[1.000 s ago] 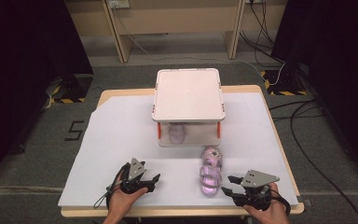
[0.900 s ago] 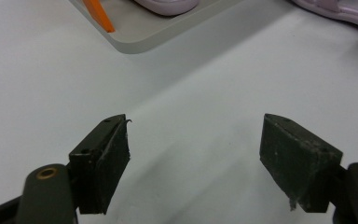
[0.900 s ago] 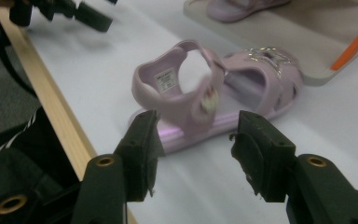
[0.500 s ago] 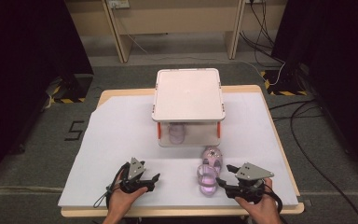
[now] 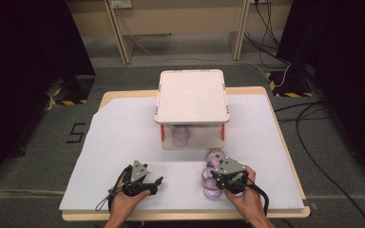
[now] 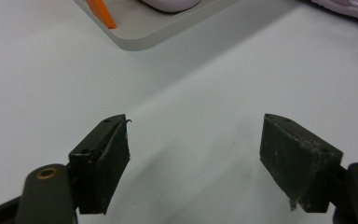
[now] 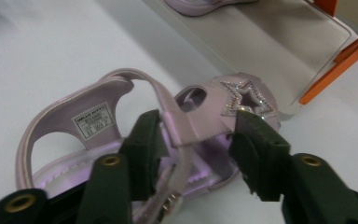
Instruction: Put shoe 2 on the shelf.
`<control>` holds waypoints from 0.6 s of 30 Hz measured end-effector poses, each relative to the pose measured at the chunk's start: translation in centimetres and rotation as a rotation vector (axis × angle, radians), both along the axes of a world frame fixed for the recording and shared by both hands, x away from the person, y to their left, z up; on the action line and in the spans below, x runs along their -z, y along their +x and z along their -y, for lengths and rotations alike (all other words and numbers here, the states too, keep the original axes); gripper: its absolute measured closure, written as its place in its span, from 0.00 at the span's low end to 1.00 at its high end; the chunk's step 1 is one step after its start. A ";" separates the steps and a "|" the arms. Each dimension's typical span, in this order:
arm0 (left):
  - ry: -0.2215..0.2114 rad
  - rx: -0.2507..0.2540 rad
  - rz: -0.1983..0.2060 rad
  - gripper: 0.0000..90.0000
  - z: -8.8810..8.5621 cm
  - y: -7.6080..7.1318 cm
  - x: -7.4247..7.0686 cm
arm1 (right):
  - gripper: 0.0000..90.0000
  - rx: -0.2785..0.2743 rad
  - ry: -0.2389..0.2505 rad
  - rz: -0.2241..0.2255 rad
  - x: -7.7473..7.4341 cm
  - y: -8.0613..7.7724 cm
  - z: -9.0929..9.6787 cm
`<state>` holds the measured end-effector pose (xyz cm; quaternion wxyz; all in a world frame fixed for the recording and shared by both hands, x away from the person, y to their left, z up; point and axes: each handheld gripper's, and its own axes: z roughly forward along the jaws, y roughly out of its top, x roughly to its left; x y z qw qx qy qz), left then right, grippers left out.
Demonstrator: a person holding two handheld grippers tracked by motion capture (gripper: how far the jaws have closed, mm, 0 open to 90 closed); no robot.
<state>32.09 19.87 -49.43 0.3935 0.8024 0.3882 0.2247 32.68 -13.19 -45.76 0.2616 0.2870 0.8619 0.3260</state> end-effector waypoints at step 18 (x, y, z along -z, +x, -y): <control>-0.010 -0.012 0.000 0.26 -0.3 0.1 -0.1 | 0.92 -0.073 0.016 0.121 -2.1 -0.4 0.8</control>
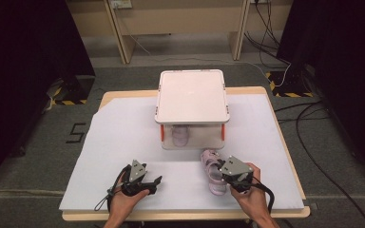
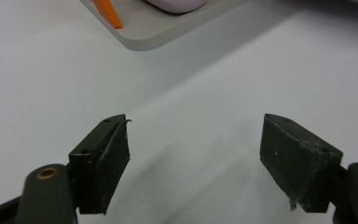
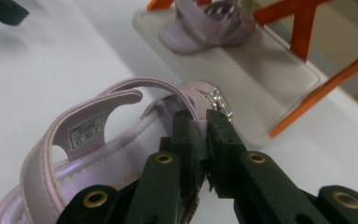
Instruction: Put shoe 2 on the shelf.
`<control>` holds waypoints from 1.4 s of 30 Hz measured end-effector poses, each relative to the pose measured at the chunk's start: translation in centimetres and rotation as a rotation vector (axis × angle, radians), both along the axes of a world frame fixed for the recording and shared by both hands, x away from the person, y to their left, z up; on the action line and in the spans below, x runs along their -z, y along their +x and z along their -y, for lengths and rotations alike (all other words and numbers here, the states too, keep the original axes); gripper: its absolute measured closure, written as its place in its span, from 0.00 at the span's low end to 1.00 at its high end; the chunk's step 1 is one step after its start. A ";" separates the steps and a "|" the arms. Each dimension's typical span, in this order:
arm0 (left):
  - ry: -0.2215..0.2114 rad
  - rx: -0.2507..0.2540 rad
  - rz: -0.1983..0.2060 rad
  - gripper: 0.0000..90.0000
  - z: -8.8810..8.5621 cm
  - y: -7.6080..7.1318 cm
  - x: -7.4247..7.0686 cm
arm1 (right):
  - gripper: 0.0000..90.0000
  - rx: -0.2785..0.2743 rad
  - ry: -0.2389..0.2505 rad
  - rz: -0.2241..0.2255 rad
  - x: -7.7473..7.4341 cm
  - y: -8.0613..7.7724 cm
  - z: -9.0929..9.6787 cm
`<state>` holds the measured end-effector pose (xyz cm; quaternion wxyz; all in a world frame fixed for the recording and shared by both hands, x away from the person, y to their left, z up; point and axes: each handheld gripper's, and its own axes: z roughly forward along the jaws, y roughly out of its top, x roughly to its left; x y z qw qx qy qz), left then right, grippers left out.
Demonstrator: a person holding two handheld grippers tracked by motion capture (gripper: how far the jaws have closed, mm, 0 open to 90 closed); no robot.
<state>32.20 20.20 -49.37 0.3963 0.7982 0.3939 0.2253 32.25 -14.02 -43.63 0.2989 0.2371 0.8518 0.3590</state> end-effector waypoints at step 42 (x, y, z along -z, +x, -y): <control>-0.011 0.007 -0.004 0.26 -0.1 -0.2 0.0 | 0.65 0.109 -0.076 0.159 1.1 9.6 -5.0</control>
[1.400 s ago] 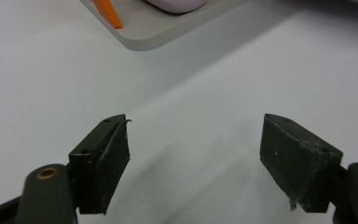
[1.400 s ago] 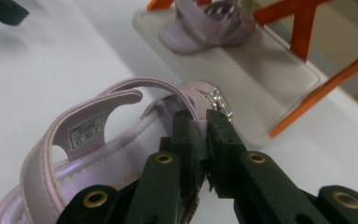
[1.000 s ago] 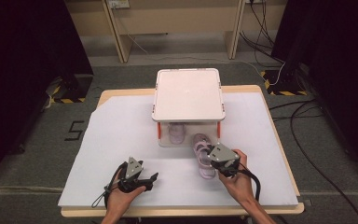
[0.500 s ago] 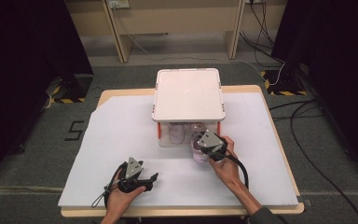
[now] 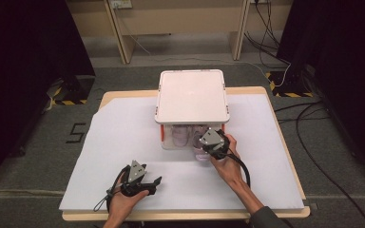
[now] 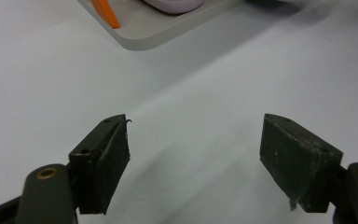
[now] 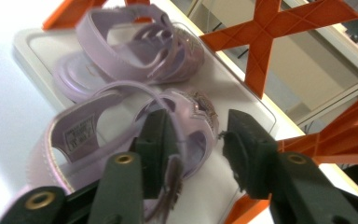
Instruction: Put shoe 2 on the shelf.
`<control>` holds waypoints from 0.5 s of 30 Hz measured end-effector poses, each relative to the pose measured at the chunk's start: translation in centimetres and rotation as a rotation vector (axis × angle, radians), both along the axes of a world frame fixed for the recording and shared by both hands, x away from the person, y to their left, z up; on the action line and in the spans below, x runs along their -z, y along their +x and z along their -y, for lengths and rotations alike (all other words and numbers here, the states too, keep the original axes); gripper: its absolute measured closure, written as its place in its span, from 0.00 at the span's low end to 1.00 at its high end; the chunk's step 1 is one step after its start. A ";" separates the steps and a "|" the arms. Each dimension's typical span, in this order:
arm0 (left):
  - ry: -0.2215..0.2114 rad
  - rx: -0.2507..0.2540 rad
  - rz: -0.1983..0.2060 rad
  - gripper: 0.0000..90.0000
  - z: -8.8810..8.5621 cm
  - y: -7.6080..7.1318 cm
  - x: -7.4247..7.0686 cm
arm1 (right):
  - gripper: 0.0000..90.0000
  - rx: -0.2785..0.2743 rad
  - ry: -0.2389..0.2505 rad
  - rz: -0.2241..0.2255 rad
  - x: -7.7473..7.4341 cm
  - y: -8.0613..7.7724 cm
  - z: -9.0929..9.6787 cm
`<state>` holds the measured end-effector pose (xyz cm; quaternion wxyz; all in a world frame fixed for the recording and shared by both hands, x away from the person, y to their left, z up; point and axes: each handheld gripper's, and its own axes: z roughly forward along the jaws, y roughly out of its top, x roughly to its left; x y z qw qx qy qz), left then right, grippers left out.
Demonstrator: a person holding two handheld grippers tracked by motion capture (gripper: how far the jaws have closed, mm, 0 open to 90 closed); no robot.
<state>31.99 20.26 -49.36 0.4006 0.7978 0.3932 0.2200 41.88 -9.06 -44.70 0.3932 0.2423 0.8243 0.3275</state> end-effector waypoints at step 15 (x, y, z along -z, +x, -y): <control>0.002 -0.001 0.003 0.26 0.0 -0.1 0.0 | 0.51 -0.053 0.307 -0.184 -1.6 -5.0 3.8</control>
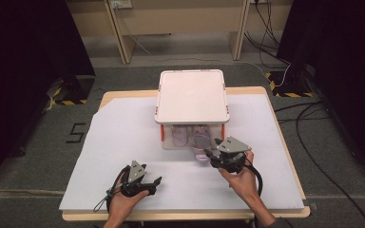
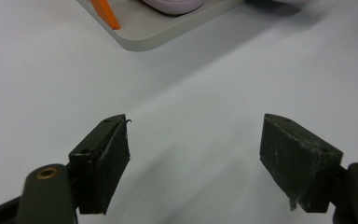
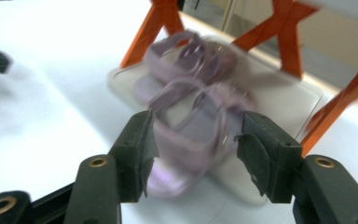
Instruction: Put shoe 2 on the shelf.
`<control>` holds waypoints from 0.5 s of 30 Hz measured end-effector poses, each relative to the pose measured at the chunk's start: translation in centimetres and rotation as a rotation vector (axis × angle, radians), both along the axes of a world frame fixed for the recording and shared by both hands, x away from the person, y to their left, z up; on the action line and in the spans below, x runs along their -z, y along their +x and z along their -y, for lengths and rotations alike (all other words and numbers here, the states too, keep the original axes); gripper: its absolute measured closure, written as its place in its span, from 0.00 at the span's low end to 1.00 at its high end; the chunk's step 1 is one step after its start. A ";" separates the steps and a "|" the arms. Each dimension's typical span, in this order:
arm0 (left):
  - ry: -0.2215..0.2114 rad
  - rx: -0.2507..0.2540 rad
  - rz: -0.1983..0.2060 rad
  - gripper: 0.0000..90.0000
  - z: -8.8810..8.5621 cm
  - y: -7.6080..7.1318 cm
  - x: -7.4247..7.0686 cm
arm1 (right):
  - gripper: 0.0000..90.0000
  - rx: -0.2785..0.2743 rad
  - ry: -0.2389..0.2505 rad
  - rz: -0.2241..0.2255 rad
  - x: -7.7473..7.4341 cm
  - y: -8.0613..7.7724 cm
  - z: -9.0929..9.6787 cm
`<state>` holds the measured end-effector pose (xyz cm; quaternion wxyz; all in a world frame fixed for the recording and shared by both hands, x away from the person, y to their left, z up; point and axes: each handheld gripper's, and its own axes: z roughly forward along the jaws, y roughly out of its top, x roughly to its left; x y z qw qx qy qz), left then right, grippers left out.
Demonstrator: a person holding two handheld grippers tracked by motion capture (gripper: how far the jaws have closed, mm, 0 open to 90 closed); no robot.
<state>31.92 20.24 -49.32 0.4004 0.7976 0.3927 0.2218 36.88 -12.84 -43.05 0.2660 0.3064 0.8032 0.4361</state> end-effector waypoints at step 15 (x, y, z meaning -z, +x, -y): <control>0.003 0.001 -0.003 0.26 0.1 0.0 0.0 | 0.63 -0.039 -0.034 -0.148 4.4 -1.8 0.4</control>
